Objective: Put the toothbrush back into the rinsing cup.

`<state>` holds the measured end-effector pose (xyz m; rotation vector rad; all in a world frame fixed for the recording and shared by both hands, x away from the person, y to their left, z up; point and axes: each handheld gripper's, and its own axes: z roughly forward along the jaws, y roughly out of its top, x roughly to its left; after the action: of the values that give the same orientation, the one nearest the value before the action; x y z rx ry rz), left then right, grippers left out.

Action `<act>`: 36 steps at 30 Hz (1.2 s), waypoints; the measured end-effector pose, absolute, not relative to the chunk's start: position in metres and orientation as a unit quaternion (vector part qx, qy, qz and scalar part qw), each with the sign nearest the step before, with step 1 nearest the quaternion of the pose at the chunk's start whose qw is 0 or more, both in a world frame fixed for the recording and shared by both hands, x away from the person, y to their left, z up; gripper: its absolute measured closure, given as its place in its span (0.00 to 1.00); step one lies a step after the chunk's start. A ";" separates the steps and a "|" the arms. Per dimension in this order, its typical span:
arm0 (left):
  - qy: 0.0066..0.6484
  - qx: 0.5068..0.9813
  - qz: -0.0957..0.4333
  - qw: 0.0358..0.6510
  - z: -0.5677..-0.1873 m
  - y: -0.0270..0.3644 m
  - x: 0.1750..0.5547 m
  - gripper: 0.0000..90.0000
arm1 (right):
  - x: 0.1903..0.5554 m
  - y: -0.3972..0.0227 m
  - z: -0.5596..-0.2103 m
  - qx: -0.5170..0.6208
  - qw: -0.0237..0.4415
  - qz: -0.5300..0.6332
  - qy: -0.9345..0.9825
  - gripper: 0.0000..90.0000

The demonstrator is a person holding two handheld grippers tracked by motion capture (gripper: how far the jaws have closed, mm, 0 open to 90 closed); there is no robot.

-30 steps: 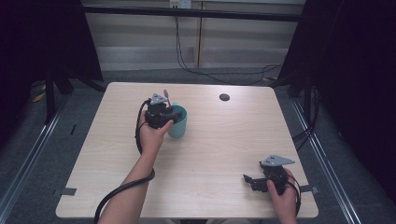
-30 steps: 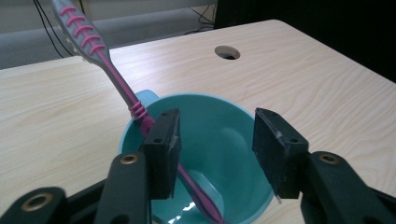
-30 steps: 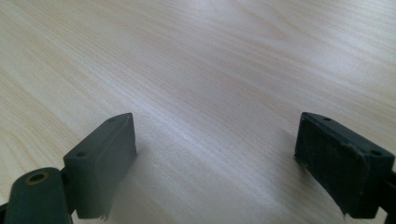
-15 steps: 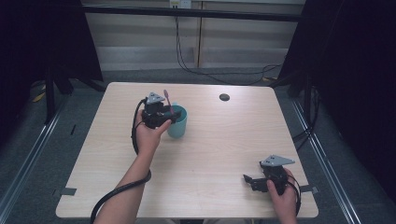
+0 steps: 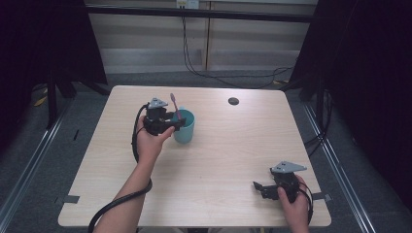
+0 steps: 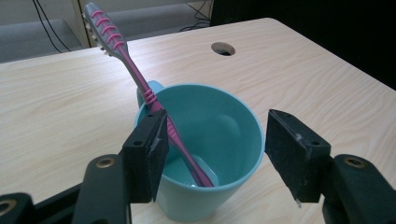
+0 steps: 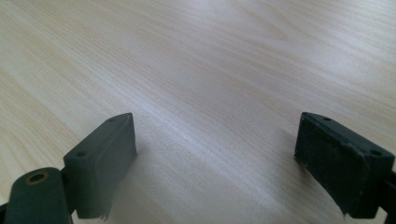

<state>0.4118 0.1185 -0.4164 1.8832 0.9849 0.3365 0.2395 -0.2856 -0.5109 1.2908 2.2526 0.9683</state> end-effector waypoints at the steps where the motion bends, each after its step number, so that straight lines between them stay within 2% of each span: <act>1: 0.403 0.772 0.136 0.473 -0.416 0.119 0.411 0.44 | 0.239 -0.286 -0.511 0.458 0.183 0.344 0.799 0.13; 13: 0.397 0.778 0.127 0.471 -0.417 0.129 0.403 0.34 | 0.240 -0.286 -0.511 0.458 0.183 0.344 0.799 0.13; 36: 0.397 0.783 0.102 0.467 -0.427 0.147 0.390 0.27 | 0.239 -0.286 -0.511 0.459 0.183 0.344 0.799 0.13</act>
<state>0.3898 0.1466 -0.4271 1.9219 0.9742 0.2512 0.2395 -0.2857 -0.5108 1.2939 2.2537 0.9711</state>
